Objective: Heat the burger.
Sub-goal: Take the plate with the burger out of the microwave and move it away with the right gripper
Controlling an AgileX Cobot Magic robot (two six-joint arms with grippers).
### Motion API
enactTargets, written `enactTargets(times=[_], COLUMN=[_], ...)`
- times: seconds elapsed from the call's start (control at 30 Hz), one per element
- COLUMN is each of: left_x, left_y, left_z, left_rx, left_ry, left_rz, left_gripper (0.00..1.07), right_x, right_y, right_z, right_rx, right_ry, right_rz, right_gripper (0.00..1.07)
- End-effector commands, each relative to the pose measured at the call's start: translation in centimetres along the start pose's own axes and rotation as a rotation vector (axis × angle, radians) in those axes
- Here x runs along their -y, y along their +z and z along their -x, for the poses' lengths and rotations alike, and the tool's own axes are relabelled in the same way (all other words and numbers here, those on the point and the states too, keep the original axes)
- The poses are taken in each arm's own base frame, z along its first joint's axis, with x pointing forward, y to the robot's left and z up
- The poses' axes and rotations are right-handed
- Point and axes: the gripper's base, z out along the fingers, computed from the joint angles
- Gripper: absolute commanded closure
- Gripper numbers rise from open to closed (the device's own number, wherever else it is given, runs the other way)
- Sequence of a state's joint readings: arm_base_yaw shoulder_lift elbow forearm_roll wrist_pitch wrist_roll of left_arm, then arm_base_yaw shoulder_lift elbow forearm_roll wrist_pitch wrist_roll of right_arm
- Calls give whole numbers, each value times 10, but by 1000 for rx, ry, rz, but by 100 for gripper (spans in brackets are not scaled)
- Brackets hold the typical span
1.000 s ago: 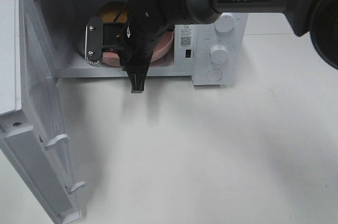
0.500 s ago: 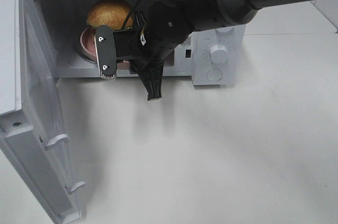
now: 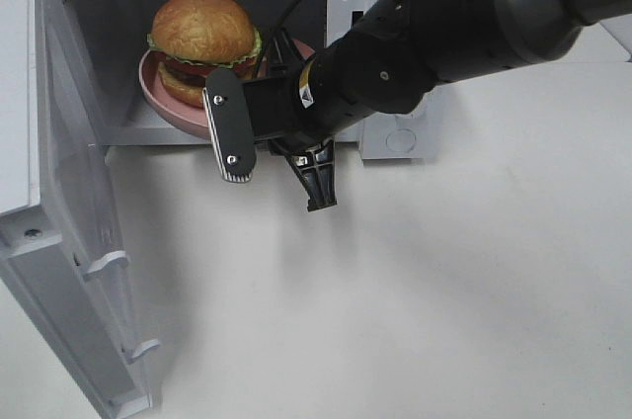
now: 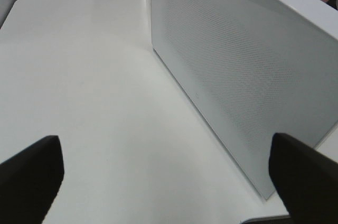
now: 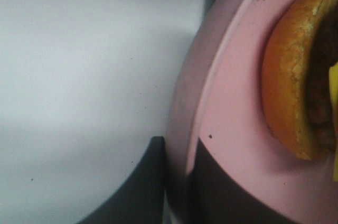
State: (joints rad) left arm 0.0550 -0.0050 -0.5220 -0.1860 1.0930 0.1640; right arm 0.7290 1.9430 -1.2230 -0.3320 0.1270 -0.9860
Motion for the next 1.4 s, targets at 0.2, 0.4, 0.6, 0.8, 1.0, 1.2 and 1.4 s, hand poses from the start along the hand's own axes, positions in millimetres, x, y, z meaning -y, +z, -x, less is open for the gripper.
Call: enactTargets(times=[0.2,0.4,0.6,0.8,1.0,1.2,1.4], left_x=[0,0,0,0,0,0,0], left_y=[-2,-2,-2,-2,-2,-2,-2], left_z=[0,0,0,0,0,0,0], left_rx=[32,32,32,32,32,32,32], left_ry=[-7,-7,-7,-7,-7,-7,-7], left_rz=[5,5,5,5,5,5,5], left_gripper=[9,9,9,9,9,9,9], right_x=[-3,-14,-32,-47,-58,-74,-90], right_y=[-35,-50,-71,-92,-108,-130,-151], right_z=[-5,-7,-13,-17,-20,-25,-32], right_rx=[46,54,48,44,45,41,24], right_ry=[16,13,12,12,12,12,10], right_rz=[-84,-85,-64,-54,-57,-57,-48], right_gripper=[107,107,107,107,107,107,107])
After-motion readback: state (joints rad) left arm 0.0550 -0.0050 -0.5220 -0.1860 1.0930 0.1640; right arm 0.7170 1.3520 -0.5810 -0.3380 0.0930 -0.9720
